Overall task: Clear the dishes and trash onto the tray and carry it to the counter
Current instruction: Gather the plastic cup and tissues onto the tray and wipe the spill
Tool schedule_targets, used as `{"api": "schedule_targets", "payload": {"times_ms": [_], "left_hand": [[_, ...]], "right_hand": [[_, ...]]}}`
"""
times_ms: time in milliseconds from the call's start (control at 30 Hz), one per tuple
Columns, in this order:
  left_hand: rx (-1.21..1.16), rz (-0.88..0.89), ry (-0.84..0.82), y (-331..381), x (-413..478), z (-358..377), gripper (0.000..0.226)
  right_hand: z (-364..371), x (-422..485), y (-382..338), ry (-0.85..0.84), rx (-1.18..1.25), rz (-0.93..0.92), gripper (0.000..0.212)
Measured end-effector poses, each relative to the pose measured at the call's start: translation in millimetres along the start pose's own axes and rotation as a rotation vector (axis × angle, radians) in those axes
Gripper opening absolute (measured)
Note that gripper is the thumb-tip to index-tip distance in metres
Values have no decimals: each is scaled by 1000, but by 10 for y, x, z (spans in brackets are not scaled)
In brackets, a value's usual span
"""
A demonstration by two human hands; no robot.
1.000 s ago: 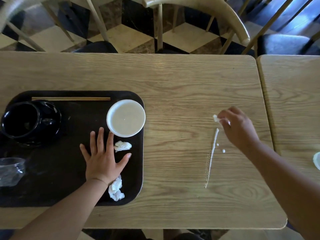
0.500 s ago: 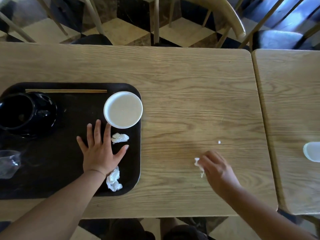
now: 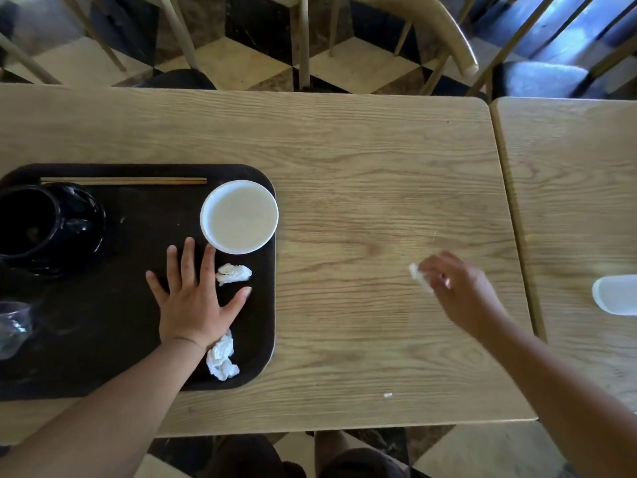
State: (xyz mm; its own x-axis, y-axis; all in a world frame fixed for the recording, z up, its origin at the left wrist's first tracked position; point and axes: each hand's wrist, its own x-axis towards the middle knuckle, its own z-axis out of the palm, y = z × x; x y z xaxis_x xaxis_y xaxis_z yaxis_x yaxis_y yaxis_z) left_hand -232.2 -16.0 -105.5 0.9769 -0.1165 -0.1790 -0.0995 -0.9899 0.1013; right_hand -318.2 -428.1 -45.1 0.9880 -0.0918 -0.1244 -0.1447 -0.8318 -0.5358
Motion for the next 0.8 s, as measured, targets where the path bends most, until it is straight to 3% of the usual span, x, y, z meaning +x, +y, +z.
{"api": "schedule_targets", "payload": {"times_ms": [200, 400, 533, 600, 733, 800], "left_hand": [[-19, 4, 20, 10, -4, -1, 97], [-7, 6, 30, -9, -1, 26, 97], [-13, 2, 35, -27, 13, 43, 97], [-17, 2, 43, -40, 15, 65, 97], [-19, 4, 49, -43, 18, 89, 96], [-24, -1, 48, -37, 20, 80, 96]], "right_hand": [[-188, 843, 442, 171, -117, 77, 16], [-50, 860, 419, 216, -74, 116, 14], [114, 367, 181, 203, -84, 58, 11], [249, -68, 19, 174, -64, -9, 19], [555, -980, -289, 46, -30, -110, 11], [707, -1349, -408, -43, -32, -116, 21]]}}
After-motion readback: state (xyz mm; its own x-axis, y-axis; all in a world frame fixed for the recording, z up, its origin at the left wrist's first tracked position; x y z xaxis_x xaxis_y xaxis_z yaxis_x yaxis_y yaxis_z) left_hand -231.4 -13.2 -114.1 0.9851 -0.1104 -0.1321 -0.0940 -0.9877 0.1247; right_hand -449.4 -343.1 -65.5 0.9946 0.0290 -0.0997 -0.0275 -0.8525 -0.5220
